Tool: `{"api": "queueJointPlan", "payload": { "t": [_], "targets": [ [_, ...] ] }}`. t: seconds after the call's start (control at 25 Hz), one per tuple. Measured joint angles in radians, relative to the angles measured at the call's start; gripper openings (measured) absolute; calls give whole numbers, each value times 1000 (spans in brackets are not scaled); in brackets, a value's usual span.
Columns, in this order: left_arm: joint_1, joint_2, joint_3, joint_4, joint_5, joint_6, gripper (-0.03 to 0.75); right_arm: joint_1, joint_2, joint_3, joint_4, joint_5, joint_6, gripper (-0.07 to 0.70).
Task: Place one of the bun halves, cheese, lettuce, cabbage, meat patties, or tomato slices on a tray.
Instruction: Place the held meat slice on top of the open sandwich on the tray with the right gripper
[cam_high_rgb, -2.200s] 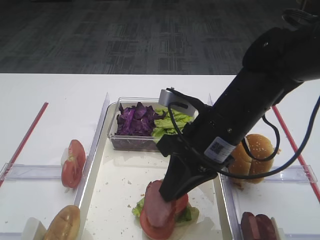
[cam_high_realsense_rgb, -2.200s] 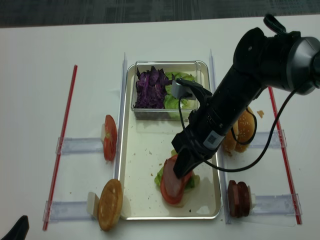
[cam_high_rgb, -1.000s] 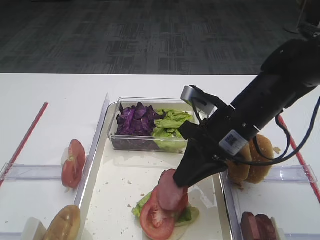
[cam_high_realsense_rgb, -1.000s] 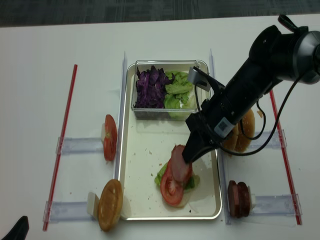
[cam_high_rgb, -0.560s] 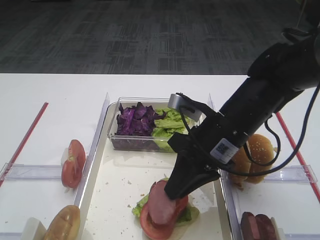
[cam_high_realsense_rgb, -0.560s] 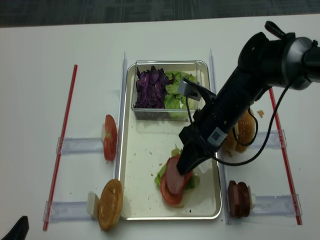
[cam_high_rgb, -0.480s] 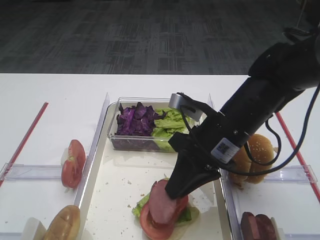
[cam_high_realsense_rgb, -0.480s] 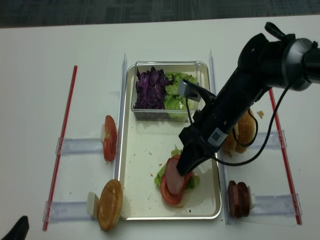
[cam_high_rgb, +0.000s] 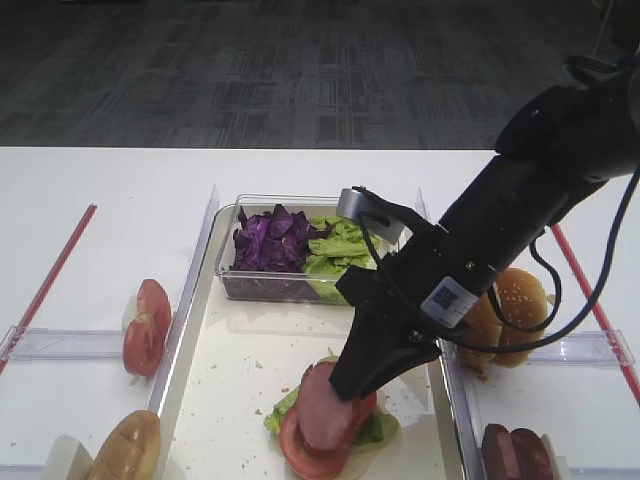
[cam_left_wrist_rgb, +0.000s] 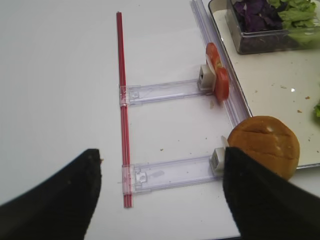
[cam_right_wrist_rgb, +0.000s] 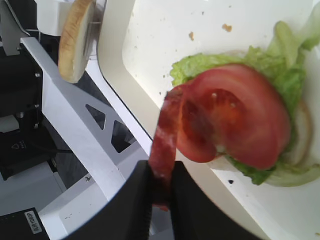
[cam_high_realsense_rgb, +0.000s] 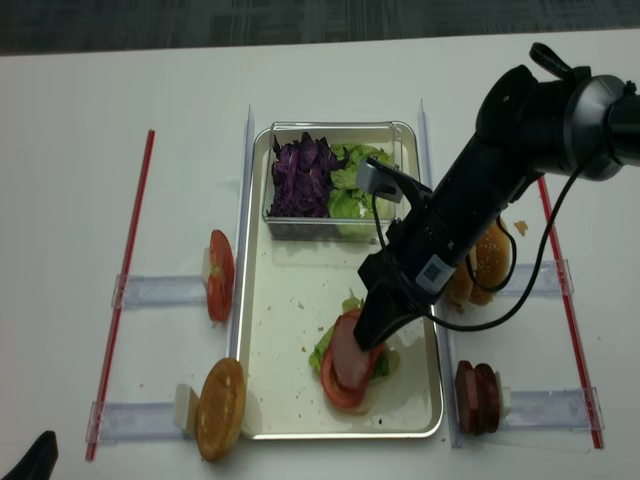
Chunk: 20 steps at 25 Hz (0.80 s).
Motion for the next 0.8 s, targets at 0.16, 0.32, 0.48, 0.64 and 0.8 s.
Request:
{"api": "queueJointPlan", "payload": {
  "t": [0.16, 0.32, 0.48, 0.64, 0.8],
  "targets": [
    [0, 0, 0, 0, 0, 7, 473, 0, 0, 0, 0, 0, 4, 131],
    [0, 0, 0, 0, 0, 7, 473, 0, 0, 0, 0, 0, 3, 131],
    [0, 0, 0, 0, 0, 7, 473, 0, 3, 0, 0, 0, 3, 131],
    [0, 0, 0, 0, 0, 7, 473, 0, 22, 0, 0, 0, 3, 131],
    [0, 0, 0, 0, 0, 0, 473, 0, 30, 0, 0, 0, 3, 131]
  ]
}}
